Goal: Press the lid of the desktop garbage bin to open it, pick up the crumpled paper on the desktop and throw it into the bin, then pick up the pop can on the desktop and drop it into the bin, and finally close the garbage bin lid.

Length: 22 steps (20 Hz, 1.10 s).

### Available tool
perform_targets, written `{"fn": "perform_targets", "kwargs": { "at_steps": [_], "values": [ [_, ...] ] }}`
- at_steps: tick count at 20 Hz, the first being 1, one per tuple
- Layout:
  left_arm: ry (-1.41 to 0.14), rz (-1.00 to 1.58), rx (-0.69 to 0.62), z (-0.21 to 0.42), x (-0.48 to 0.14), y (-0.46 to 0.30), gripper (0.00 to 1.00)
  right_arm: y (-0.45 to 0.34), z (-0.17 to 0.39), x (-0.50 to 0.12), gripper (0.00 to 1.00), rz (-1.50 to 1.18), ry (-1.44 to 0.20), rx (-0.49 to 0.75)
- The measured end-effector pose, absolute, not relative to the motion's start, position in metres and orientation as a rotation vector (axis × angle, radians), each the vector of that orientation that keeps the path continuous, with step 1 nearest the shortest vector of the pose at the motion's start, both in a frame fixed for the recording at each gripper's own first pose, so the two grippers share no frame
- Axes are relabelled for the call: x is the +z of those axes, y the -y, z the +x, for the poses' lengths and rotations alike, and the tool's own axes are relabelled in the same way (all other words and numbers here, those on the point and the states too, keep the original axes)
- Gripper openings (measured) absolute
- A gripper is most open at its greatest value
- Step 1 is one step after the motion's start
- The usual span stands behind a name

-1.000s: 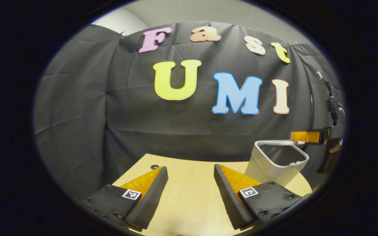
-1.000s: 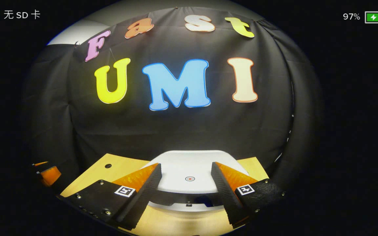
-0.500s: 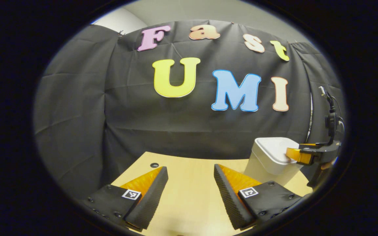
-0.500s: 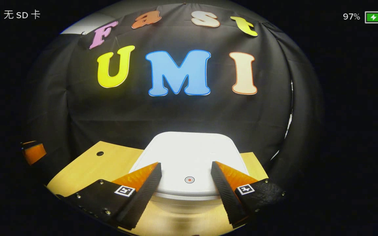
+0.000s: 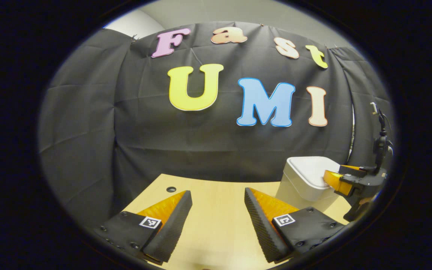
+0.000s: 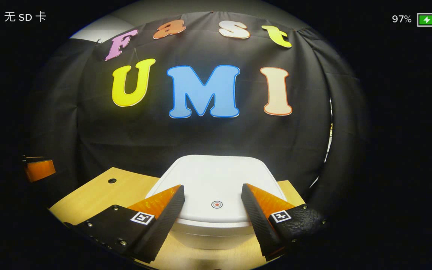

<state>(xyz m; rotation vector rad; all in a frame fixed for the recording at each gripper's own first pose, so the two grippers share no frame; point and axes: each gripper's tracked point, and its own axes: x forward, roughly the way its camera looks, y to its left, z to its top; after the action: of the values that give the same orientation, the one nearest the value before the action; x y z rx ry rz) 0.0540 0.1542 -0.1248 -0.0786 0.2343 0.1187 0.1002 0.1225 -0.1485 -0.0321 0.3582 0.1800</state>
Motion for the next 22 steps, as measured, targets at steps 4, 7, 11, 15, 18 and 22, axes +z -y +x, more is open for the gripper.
{"fn": "perform_targets", "kwargs": {
  "at_steps": [4,7,11,15,18,22],
  "values": [
    [-0.236,-0.083,0.121,0.055,-0.127,-0.154,0.93,-0.123,0.1,-0.15,0.98,-0.024,-0.286,0.166],
    [-0.238,-0.084,0.125,0.054,-0.129,-0.155,0.93,-0.123,0.1,-0.151,0.98,-0.021,-0.261,0.162],
    [-0.24,-0.085,0.126,0.052,-0.129,-0.155,0.93,-0.122,0.098,-0.154,0.98,0.003,-0.282,0.171],
    [-0.243,-0.088,0.118,0.054,-0.131,-0.15,0.93,-0.122,0.097,-0.154,0.98,-0.007,-0.277,0.173],
    [-0.24,-0.083,0.11,0.053,-0.13,-0.145,0.93,-0.122,0.097,-0.152,0.98,-0.007,-0.26,0.173],
    [-0.233,-0.077,0.101,0.053,-0.127,-0.141,0.96,-0.121,0.097,-0.15,0.98,0.004,-0.216,0.168]
  ]
}}
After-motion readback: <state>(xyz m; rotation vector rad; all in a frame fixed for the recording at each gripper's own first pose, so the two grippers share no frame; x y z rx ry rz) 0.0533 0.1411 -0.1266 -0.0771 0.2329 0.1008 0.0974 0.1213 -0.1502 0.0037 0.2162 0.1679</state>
